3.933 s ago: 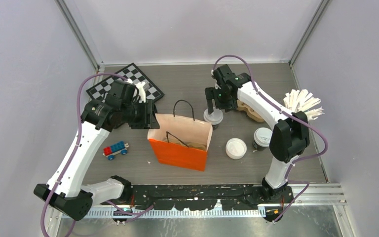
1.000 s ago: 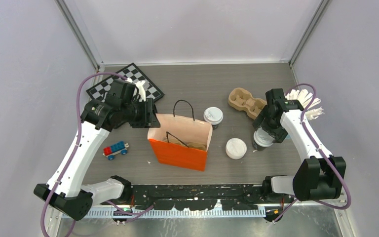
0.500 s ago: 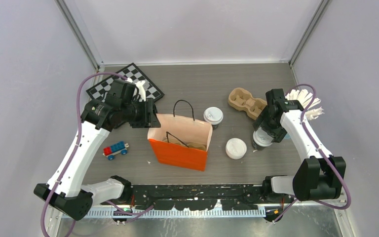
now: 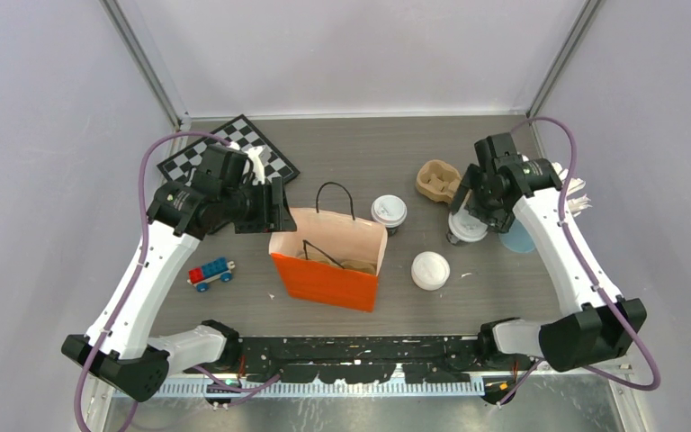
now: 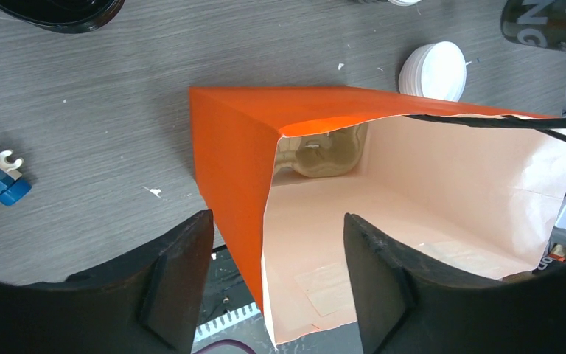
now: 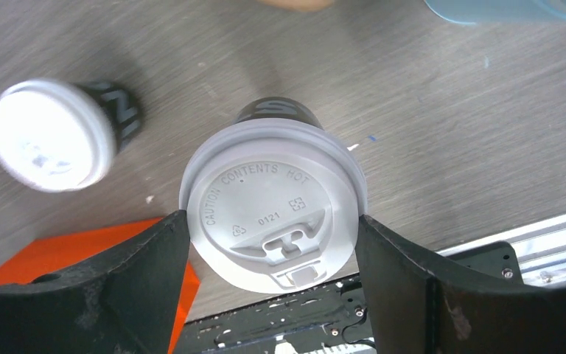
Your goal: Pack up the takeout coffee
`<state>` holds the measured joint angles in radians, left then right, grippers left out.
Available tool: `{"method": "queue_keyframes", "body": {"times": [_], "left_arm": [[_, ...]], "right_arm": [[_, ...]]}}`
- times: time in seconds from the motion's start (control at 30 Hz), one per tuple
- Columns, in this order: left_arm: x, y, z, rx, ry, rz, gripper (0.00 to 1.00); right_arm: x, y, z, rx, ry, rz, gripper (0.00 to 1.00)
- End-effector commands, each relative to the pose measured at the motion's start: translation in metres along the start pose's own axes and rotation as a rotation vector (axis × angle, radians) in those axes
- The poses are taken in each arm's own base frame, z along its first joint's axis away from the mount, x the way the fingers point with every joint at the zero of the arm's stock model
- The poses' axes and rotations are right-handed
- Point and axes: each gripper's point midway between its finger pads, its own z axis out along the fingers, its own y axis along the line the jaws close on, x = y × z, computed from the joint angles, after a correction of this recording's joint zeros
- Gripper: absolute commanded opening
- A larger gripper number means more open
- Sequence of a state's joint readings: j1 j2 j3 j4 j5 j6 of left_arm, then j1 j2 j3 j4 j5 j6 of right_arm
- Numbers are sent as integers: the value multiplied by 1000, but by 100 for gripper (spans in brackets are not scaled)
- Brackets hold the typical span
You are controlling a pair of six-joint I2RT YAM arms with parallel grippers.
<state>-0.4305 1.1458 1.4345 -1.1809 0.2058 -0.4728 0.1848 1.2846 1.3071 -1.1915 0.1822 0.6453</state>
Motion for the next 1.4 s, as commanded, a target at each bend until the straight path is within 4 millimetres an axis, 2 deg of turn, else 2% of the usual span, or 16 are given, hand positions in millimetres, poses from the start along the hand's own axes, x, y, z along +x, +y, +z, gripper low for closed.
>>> {"method": "queue_keyframes", "body": {"times": [0.0,0.07,0.23,0.27,0.3,0.37,0.6,0.77,0.9,1.0,1.2,1.37], "left_arm": [[-10,-5,-12,5,-50,3,70],[-9,-5,-13,9,-52,4,74],[-7,-7,-14,21,-45,3,74],[-6,-7,-14,23,-41,2,74],[-5,-8,-14,26,-38,1,73],[-3,-8,-14,26,-34,-4,69],[-1,-4,-16,12,-32,4,52],[0,-5,-16,23,-37,-2,30],[-2,-11,-13,55,-48,-4,15],[-5,-14,-11,74,-55,-4,0],[-13,-23,-5,115,-72,-5,0],[-19,-23,-4,114,-88,-2,0]], "right_arm": [[-17,25,-56,-102,-95,-77,74],[-27,41,-79,-154,-145,-109,74],[-50,84,-142,-327,-269,-213,74],[-48,93,-147,-357,-270,-248,74],[-50,105,-163,-414,-293,-281,74],[-45,122,-182,-485,-311,-342,74],[-22,157,-236,-704,-344,-432,74],[5,168,-258,-823,-365,-533,74],[38,180,-279,-937,-362,-651,74],[54,188,-295,-984,-379,-723,74],[68,205,-316,-1020,-427,-794,74],[68,211,-327,-1046,-464,-829,74]]}}
